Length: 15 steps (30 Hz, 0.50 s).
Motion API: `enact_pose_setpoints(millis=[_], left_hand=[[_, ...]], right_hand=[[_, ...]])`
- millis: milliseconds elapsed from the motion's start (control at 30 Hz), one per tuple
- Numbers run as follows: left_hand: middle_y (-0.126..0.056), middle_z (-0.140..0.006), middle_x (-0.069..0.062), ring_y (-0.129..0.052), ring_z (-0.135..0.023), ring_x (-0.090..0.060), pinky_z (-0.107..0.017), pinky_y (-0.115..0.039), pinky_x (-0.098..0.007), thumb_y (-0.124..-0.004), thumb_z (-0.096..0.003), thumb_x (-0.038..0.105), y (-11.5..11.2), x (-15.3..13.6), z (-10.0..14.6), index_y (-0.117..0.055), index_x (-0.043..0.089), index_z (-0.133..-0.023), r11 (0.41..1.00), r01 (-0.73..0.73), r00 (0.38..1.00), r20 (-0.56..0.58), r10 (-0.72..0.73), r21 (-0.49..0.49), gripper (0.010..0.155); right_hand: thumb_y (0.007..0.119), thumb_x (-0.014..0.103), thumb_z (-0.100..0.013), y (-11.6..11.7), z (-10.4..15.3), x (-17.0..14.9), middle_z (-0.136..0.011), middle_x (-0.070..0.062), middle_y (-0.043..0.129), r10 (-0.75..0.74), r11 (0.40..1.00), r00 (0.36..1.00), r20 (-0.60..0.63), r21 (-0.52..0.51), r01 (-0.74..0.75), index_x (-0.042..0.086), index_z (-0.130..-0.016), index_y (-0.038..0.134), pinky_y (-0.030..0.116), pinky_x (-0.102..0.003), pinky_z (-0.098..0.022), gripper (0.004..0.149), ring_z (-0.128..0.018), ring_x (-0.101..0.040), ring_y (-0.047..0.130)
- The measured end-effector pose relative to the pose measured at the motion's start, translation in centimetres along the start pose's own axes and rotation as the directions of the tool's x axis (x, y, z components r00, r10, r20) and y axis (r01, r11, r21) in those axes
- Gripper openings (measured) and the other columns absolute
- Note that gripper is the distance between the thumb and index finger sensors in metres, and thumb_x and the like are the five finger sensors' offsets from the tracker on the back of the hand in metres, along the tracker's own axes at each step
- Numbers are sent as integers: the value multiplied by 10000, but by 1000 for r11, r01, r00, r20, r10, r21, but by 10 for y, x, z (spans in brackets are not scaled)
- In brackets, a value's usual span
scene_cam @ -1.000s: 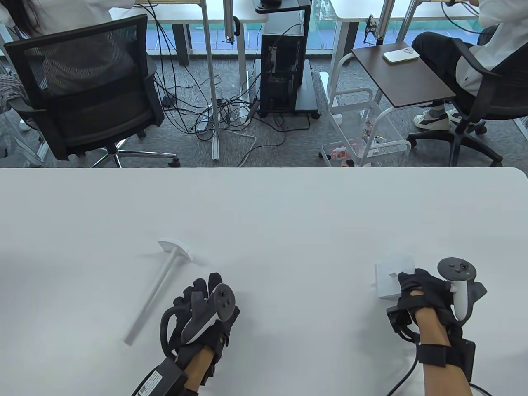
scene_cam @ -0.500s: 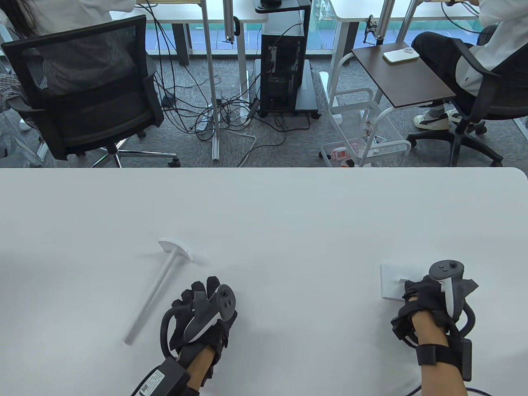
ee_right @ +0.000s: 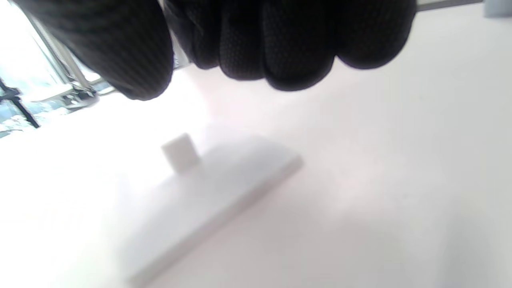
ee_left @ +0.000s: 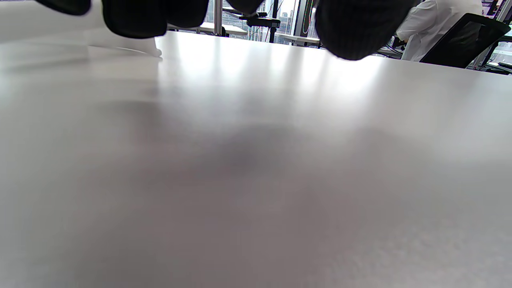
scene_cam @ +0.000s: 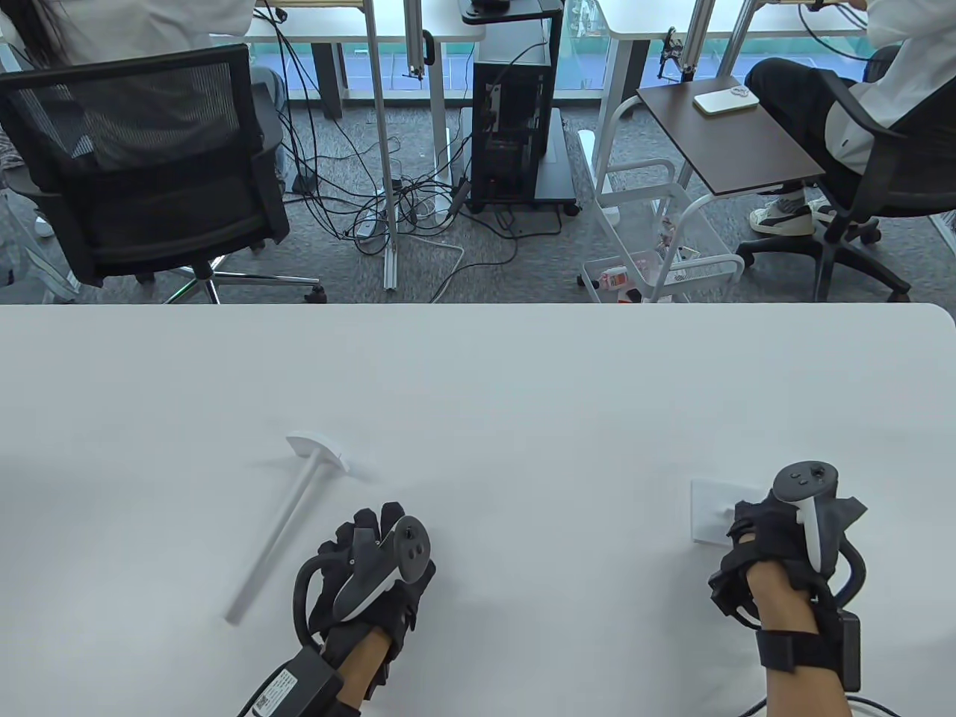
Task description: Separate headphone stand from headphone stand base
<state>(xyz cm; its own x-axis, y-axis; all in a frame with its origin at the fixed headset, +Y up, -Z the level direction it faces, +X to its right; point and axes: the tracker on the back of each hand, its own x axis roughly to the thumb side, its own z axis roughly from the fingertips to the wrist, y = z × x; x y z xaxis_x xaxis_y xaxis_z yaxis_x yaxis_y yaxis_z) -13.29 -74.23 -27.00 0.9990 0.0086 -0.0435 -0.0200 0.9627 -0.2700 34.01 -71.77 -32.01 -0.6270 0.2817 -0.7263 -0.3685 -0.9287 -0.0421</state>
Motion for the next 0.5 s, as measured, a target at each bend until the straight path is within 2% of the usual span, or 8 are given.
enact_pose_setpoints(millis=[100, 167, 233, 367, 500], left_hand=[[-460, -1103, -154, -644, -1008, -462, -696, -592, -631, -663, -386, 670, 1, 1, 2, -405, 236, -1064, 1000, -13, 1000, 14, 13, 10, 846], [-491, -1097, -147, -667, -1004, -449, -691, -608, -625, -664, -384, 670, 2, 1, 3, -435, 234, -1060, 1000, -21, 1000, 21, 21, 12, 836], [-511, -1093, -147, -682, -997, -449, -690, -618, -620, -665, -385, 669, 3, 1, 4, -462, 229, -1055, 999, -32, 999, 25, 31, 17, 827], [-515, -1093, -145, -691, -997, -442, -695, -623, -610, -664, -385, 670, 5, 2, 4, -481, 230, -1052, 999, -39, 999, 36, 38, 31, 820], [-518, -1093, -144, -693, -999, -441, -698, -625, -606, -661, -386, 673, 4, 4, 4, -483, 228, -1052, 998, -51, 998, 44, 50, 29, 820]], right_hand=[[869, 435, -394, -13, 26, 19, -820, -149, 749, 19, 998, 993, 117, -67, -11, 259, -885, 672, 689, -537, -496, 558, -577, -288, 834], [871, 466, -382, -20, 53, 35, -735, -157, 838, 39, 994, 972, 231, -109, -13, 240, -828, 767, 732, -532, -439, 510, -492, -282, 888], [872, 487, -377, -22, 71, 47, -645, -160, 904, 31, 994, 946, 322, -107, 4, 225, -762, 843, 763, -526, -383, 467, -406, -271, 923], [873, 508, -369, -18, 106, 65, -540, -158, 962, 37, 994, 876, 481, -112, 19, 208, -677, 914, 792, -518, -314, 432, -303, -262, 952], [876, 523, -359, -9, 132, 78, -506, -161, 990, 49, 991, 803, 594, -128, 34, 196, -645, 941, 812, -517, -289, 439, -273, -267, 976]])
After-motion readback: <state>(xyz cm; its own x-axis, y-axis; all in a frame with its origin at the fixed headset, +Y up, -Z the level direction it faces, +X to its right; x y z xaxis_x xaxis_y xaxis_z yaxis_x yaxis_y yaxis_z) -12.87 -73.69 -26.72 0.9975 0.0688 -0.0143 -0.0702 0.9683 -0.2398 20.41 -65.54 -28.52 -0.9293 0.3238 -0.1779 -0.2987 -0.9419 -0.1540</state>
